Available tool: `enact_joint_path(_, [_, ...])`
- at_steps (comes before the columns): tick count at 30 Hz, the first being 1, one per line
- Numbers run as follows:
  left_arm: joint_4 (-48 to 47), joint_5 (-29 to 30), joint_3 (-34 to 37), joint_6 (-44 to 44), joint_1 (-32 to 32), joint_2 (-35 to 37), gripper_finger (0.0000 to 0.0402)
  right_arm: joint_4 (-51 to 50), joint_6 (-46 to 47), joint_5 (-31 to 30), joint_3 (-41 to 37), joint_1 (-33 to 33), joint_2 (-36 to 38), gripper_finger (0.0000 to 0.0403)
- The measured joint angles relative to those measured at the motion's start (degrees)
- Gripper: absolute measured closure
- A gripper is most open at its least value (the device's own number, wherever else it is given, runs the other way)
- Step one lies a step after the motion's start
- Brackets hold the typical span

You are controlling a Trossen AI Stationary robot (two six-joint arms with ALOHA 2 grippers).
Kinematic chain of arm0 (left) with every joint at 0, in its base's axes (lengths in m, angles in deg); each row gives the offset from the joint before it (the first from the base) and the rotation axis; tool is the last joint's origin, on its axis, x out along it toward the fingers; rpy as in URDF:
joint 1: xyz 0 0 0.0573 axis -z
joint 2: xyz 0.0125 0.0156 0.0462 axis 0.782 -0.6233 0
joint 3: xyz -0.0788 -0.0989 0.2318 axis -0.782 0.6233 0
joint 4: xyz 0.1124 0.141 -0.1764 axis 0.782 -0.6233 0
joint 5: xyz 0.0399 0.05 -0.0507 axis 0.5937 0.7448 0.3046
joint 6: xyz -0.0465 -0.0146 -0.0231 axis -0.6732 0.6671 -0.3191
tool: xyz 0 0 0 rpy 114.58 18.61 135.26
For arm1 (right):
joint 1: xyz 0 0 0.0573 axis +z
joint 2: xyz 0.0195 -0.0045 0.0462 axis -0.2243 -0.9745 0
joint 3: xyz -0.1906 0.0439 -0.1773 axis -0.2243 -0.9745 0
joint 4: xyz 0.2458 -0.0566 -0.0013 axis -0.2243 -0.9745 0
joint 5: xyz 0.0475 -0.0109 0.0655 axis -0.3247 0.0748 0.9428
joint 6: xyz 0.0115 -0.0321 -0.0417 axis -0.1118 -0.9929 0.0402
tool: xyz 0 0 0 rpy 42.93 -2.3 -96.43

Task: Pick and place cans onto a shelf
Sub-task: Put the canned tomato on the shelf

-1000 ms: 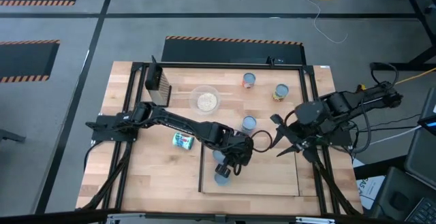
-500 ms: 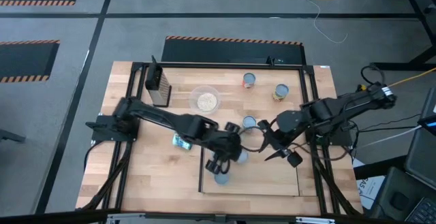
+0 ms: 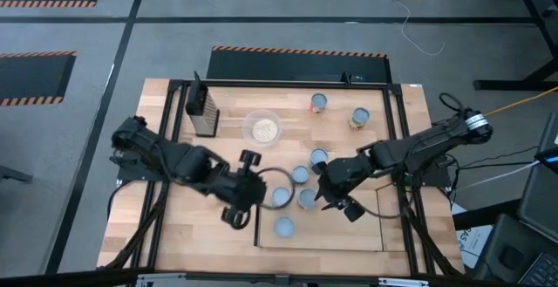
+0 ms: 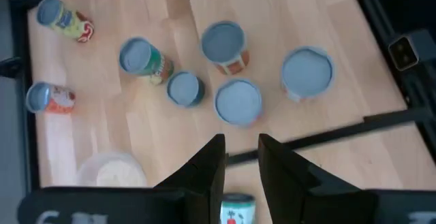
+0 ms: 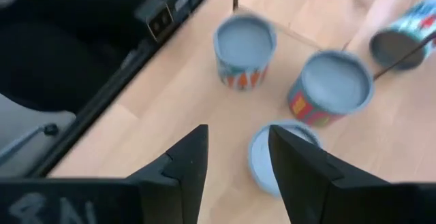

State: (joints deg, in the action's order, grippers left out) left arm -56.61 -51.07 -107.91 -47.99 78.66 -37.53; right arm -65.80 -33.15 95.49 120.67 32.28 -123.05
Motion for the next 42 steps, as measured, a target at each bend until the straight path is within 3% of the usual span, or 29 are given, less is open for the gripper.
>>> enact_joint_path(4, [1.8, 2.6, 7.6, -5.5, 2.6, 2.7, 0.0321, 0.4, 0.0, -0.8, 0.0, 0.0, -3.0, 0.0244])
enact_joint_path(11, [13.8, 2.6, 24.9, -12.5, 4.3, 7.6, 0.0321, 0.9, -2.4, -1.0, 0.0, 0.0, -7.2, 0.0244])
enact_joint_path(16, [19.4, 2.2, 32.2, -16.4, 4.5, 8.9, 0.0321, 1.1, -3.0, -1.0, 0.0, 0.0, -9.2, 0.0244])
enact_joint_path(22, [21.9, 2.2, 35.0, -17.8, 4.5, 9.1, 0.0321, 0.0, -3.0, -6.4, 0.0, 0.0, -11.1, 0.0244])
enact_joint_path(30, [22.6, 2.2, 35.0, -17.7, 4.5, 9.1, 0.0321, -0.4, -3.1, -7.0, 0.1, 0.0, -13.6, 0.0251])
enact_joint_path(36, [23.0, 2.3, 35.0, -17.7, 4.5, 9.1, 0.0321, 0.6, -2.1, -6.1, 0.1, 0.0, -13.8, 0.0318])
enact_joint_path(40, [23.7, 2.6, 35.0, -17.7, 4.5, 9.1, 0.0321, 1.9, 2.3, -1.7, 0.0, -0.1, -13.9, 0.038])
enact_joint_path(42, [24.0, 2.7, 35.0, -17.7, 4.5, 9.1, 0.0321, 2.5, 5.2, -0.2, 0.0, 0.0, -13.9, 0.0391])
